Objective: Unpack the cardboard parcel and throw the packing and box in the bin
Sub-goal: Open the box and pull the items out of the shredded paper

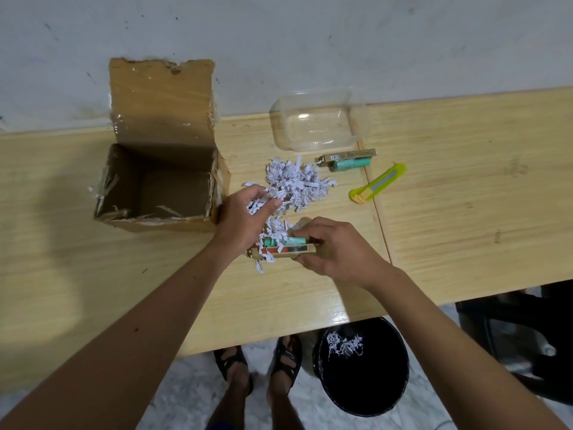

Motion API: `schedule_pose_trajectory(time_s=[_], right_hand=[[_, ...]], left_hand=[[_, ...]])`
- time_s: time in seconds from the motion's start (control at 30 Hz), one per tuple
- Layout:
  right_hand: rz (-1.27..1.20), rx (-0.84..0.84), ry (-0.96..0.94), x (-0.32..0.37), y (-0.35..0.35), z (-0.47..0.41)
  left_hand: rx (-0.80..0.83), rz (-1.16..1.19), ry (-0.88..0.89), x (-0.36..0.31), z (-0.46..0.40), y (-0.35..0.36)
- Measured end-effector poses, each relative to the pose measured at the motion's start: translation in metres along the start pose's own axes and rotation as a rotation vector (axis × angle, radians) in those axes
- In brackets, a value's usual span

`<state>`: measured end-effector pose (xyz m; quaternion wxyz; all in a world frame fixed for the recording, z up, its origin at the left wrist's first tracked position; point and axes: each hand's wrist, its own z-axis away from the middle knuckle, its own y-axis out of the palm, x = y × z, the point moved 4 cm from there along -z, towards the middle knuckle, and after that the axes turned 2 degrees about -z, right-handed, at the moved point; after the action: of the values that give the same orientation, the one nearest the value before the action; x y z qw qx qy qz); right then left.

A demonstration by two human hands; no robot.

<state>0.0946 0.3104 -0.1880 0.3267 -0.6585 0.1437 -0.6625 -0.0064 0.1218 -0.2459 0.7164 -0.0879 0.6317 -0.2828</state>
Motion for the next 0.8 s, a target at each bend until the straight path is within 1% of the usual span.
schedule_pose_trajectory(time_s=[0.2,0.5,0.63,0.8], right_hand=[[-0.068,-0.072,0.047,0.002,-0.027,0.016],[-0.064,-0.179,0.007,0.013,-0.075,0.021],[-0.050,-0.196,-0.014,0.013,-0.079,0.015],[-0.040,-0.222,0.013,0.002,-0.069,0.002]], left_hand=[[0.016,0.006,0.018,-0.002,0.001,-0.002],[0.043,0.037,-0.016,-0.001,0.003,-0.001],[0.060,0.100,0.012,-0.014,0.006,-0.002],[0.092,0.184,0.023,-0.016,0.008,-0.003]])
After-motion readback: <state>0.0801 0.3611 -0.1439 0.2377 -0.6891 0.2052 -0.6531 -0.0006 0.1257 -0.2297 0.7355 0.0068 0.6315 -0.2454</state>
